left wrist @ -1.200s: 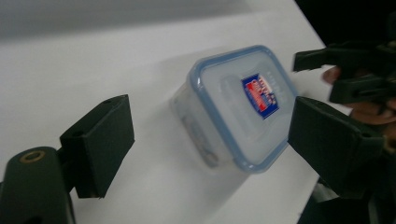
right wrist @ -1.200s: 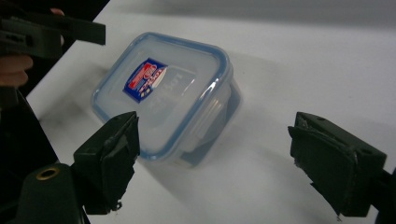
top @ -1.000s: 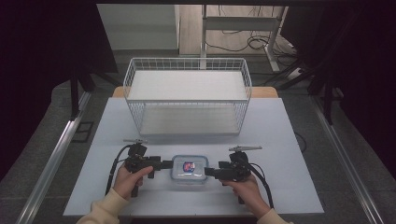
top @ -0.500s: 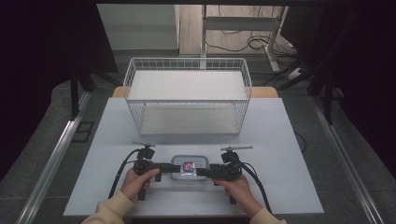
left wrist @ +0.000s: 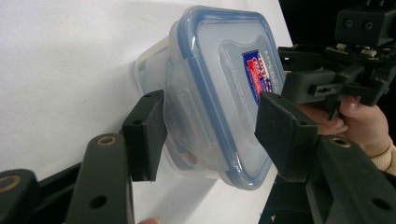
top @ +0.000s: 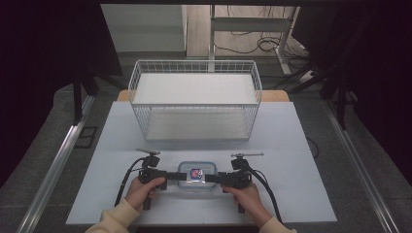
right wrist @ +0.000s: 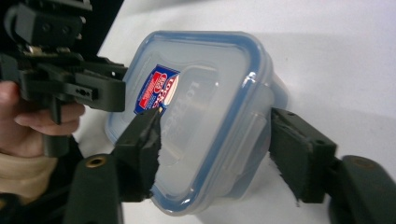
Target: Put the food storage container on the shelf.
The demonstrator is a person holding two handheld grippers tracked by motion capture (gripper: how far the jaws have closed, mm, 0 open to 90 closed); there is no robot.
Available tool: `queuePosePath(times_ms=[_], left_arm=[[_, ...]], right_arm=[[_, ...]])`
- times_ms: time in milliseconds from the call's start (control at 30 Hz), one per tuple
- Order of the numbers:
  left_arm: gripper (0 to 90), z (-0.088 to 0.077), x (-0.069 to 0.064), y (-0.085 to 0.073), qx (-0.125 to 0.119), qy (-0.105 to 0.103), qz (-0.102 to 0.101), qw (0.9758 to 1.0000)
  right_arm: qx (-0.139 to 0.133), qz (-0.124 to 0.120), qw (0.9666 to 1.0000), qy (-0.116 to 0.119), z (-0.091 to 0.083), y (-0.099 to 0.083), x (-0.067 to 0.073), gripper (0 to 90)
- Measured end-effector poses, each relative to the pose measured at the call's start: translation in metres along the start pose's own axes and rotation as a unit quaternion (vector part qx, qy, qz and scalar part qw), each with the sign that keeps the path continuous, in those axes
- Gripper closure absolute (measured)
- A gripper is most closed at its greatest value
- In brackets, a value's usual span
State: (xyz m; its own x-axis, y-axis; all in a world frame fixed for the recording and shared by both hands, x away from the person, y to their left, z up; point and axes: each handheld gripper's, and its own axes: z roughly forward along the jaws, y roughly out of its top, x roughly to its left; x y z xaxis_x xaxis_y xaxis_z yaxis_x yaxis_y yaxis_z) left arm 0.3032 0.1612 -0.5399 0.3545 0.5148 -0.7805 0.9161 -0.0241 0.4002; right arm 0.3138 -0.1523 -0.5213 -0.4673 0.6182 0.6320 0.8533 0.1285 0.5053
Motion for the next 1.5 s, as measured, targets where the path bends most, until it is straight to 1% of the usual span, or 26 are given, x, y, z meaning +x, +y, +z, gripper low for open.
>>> queuePosePath(times_ms=[33, 133, 233, 300, 333, 367, 467, 533, 600, 700, 933, 1100, 1200, 1300, 1500], left_arm=[[43.1, 0.000, 0.000, 0.000, -0.001, 0.001, 0.001, 1.0000], [43.7, 0.000, -0.001, -0.001, -0.003, 0.003, 0.003, 1.0000], [44.1, -0.001, -0.004, -0.002, -0.007, 0.009, 0.006, 0.9999], [45.5, -0.002, -0.007, -0.004, -0.010, 0.013, 0.010, 0.9998], [45.9, -0.002, -0.007, -0.005, -0.015, 0.012, 0.010, 0.9998], [46.2, -0.003, -0.008, -0.007, -0.019, 0.011, 0.009, 0.9997], [47.8, -0.004, -0.008, -0.009, -0.023, 0.009, 0.012, 0.9996], [48.0, -0.005, -0.010, -0.011, -0.027, 0.012, 0.017, 0.9994], [48.6, -0.006, -0.013, -0.012, -0.026, 0.017, 0.023, 0.9993], [48.5, -0.006, -0.014, -0.013, -0.031, 0.020, 0.021, 0.9991], [48.5, -0.006, -0.020, -0.015, -0.033, 0.034, 0.030, 0.9984], [48.7, -0.007, -0.020, -0.015, -0.034, 0.034, 0.030, 0.9984], [49.6, -0.008, -0.020, -0.015, -0.036, 0.030, 0.030, 0.9985], [49.6, -0.009, -0.021, -0.015, -0.036, 0.034, 0.033, 0.9983], [49.7, -0.011, -0.024, -0.014, -0.039, 0.033, 0.038, 0.9980]], right_arm=[[-0.002, 0.010, 0.9999, 0.004, -0.001, 0.000, -0.001, 38.9], [-0.006, 0.029, 0.9995, 0.015, -0.003, 0.000, -0.005, 42.5], [-0.007, 0.028, 0.9994, 0.020, -0.004, -0.001, -0.006, 44.6], [-0.009, 0.034, 0.9991, 0.024, -0.007, -0.001, -0.006, 46.7], [-0.010, 0.033, 0.9991, 0.025, -0.007, -0.002, -0.006, 46.9], [-0.010, 0.026, 0.9994, 0.022, -0.008, -0.003, -0.004, 46.9], [-0.019, 0.013, 0.9996, 0.014, -0.010, -0.006, 0.001, 47.4], [-0.020, 0.010, 0.9997, 0.012, -0.010, -0.007, 0.002, 47.5], [-0.024, 0.008, 0.9996, 0.011, -0.011, -0.008, 0.004, 48.3], [-0.026, 0.001, 0.9996, 0.009, -0.012, -0.009, 0.005, 48.4], [-0.028, 0.000, 0.9996, 0.009, -0.013, -0.010, 0.006, 49.1], [-0.029, -0.005, 0.9995, 0.009, -0.013, -0.010, 0.007, 49.2], [-0.033, -0.008, 0.9994, 0.010, -0.014, -0.010, 0.008, 49.7], [-0.034, -0.013, 0.9993, 0.010, -0.014, -0.010, 0.009, 49.8], [-0.037, -0.017, 0.9991, 0.011, -0.015, -0.009, 0.009, 49.9]])
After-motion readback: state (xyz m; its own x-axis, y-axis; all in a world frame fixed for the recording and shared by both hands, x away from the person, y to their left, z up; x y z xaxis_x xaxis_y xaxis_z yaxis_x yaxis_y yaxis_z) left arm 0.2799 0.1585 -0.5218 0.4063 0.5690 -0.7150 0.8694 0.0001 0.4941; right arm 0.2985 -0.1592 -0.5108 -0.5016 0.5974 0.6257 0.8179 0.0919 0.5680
